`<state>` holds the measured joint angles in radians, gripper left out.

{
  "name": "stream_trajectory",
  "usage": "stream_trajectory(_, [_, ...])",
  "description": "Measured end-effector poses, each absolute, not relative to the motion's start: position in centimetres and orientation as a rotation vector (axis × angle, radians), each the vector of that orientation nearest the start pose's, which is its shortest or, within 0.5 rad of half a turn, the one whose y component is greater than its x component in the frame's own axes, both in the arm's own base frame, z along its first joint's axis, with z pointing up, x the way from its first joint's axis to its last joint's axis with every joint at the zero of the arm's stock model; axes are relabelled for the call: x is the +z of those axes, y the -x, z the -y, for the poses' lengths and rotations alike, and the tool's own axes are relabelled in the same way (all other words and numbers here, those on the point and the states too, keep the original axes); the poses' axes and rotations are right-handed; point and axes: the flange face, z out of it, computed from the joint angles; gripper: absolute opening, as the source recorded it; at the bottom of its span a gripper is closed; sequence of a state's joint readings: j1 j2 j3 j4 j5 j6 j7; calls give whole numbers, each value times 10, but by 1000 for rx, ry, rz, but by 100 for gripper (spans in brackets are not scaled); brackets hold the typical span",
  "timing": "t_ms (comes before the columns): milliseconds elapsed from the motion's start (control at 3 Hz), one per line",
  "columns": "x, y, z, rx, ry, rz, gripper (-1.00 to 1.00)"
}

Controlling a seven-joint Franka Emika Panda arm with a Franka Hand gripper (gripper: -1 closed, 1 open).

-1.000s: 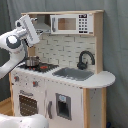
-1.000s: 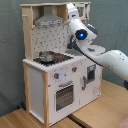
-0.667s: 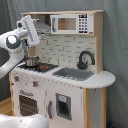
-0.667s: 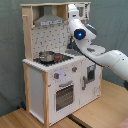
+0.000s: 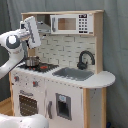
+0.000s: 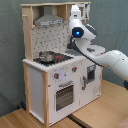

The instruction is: Play with the kitchen

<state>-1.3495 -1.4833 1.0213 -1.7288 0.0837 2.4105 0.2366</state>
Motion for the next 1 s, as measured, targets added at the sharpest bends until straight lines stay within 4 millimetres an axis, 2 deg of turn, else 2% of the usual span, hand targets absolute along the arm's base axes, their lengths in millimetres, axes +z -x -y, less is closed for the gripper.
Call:
stream_trajectory(333, [677, -447, -388, 1348, -1496, -36, -100])
stream_trajectory(667, [680, -452, -384, 1341, -1500, -23, -100])
stream_trajectory(1000, [688, -470, -390, 1331, -1485, -18, -100])
